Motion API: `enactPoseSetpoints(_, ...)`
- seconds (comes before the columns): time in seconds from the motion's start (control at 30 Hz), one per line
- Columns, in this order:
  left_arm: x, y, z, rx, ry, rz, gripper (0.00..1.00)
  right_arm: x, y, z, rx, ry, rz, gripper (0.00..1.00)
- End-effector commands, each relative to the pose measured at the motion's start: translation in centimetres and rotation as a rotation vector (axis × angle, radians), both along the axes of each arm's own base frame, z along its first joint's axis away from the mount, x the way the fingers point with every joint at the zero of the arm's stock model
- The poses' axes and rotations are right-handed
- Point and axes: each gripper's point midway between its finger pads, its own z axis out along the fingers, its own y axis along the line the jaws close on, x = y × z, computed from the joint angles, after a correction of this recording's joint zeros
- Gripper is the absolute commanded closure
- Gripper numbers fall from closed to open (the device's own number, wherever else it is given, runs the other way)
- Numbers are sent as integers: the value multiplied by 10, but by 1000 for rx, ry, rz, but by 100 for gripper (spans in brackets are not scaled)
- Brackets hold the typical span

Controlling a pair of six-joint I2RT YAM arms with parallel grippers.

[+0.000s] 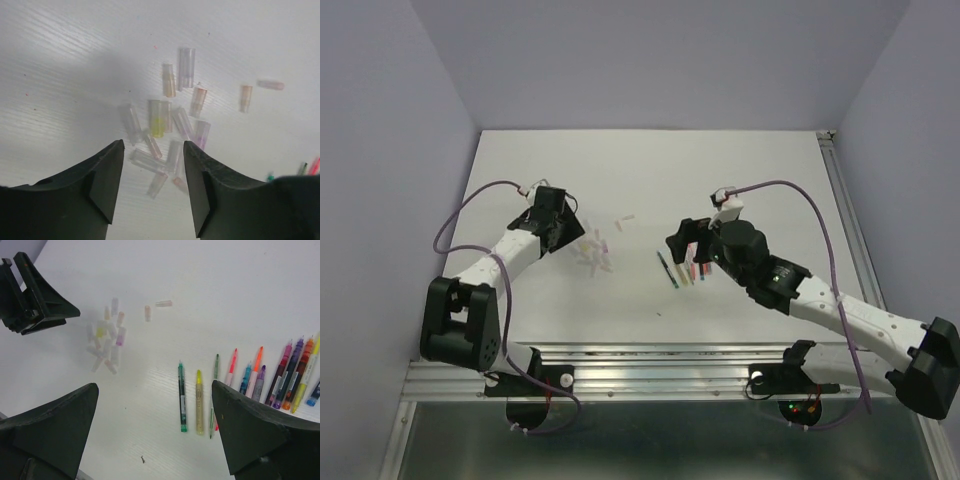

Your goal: Open the pen caps

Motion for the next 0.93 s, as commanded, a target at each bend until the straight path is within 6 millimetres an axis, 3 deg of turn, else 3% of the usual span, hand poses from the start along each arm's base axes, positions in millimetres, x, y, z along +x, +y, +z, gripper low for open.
enactPoseSetpoints(0.0, 8, 3, 65, -23, -152, 22, 32, -4, -17, 1, 21, -5, -54, 0)
enactPoseSetpoints(0.03, 8, 2, 75, -29, -176, 20, 27, -4, -20, 3, 29, -6, -66, 0)
enactPoseSetpoints(0.07, 4, 3, 95, -44, -224, 25, 15, -4, -27, 6, 33, -9, -94, 0)
enactPoseSetpoints(0.13, 1, 6, 121, -62, -293, 43, 1, -5, -35, 5, 40, 0, -134, 0)
enactPoseSetpoints(0.17, -6, 9, 144, -86, -355, 59, 1, -4, -45, 10, 51, -17, -182, 0)
enactPoseSetpoints(0.27, -20, 20, 176, -96, -454, 110, 1, -5, -64, 10, 66, -10, -277, 0)
enactPoseSetpoints(0.37, -49, 40, 212, -106, -577, 179, 1, -7, -98, 17, 87, -26, -438, 0)
enactPoseSetpoints(0.47, -67, 51, 228, -124, -648, 223, 1, -11, -124, 16, 102, -25, -569, 0)
enactPoseSetpoints(0.6, -77, 58, 228, -128, -676, 251, 1, -17, -150, 16, 131, -24, -698, 0)
enactPoseSetpoints(0.9, -78, 59, 220, -115, -656, 257, 1, -22, -165, 9, 95, -19, -758, 0)
